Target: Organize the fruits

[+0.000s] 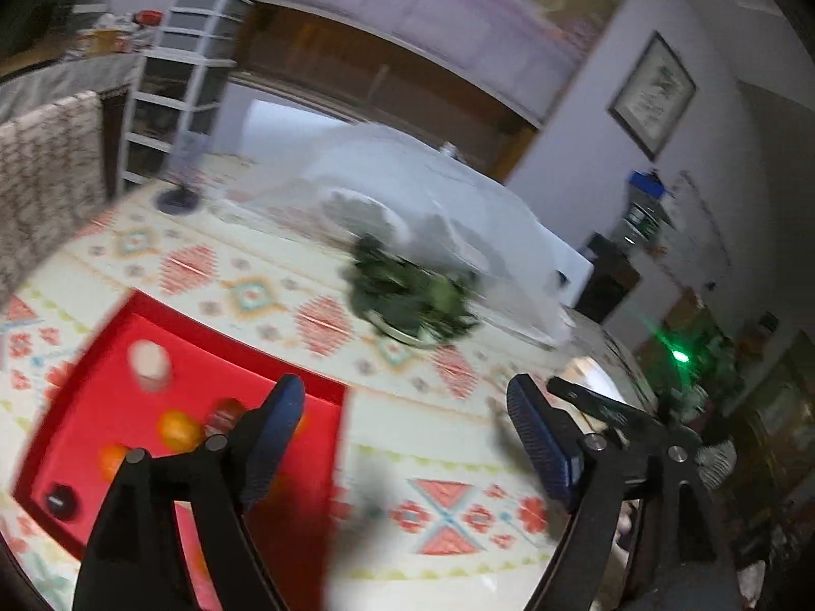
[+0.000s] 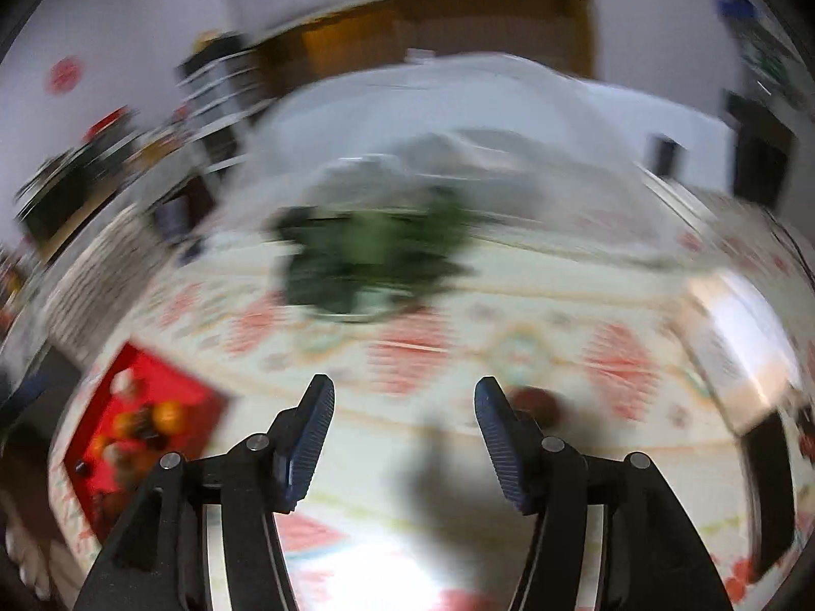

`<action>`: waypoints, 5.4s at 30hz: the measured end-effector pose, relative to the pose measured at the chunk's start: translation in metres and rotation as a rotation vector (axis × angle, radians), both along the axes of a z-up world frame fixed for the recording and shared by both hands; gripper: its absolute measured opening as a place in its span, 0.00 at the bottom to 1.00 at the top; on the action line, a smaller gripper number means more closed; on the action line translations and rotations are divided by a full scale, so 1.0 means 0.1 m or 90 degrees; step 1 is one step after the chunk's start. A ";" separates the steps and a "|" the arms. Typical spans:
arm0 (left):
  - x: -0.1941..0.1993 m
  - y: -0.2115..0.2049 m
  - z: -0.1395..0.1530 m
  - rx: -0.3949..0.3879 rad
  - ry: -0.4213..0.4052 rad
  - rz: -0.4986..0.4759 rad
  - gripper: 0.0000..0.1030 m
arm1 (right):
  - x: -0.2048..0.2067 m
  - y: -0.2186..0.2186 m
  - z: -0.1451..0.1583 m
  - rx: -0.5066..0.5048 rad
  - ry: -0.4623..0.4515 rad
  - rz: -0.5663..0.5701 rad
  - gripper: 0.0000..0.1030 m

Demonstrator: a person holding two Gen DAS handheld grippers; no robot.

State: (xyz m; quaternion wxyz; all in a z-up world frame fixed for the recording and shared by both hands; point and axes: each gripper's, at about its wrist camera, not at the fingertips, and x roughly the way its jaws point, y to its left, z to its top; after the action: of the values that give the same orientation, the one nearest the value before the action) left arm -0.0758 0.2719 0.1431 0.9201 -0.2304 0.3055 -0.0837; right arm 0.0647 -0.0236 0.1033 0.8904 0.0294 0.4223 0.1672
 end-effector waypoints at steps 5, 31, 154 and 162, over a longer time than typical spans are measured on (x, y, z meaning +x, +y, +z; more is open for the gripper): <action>0.15 -0.44 -0.22 0.002 0.041 -0.046 0.79 | 0.30 -0.49 -0.37 -0.007 0.044 -0.062 0.60; 0.61 -1.01 -0.57 0.033 0.107 -0.069 0.79 | 0.27 -0.40 -0.77 0.064 0.086 0.071 0.53; -1.01 -0.49 -0.36 0.327 0.029 0.297 0.94 | -1.73 0.78 -0.21 0.073 -0.049 0.174 0.74; -0.92 -0.80 -0.43 0.344 0.044 0.269 0.94 | -1.77 0.55 -0.27 0.061 -0.060 0.159 0.75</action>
State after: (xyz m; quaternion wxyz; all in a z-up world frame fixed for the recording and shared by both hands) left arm -0.1681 0.1914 0.1004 0.9339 -0.0395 0.2933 0.2004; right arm -0.1124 0.0316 0.0761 0.8790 0.0110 0.3722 0.2977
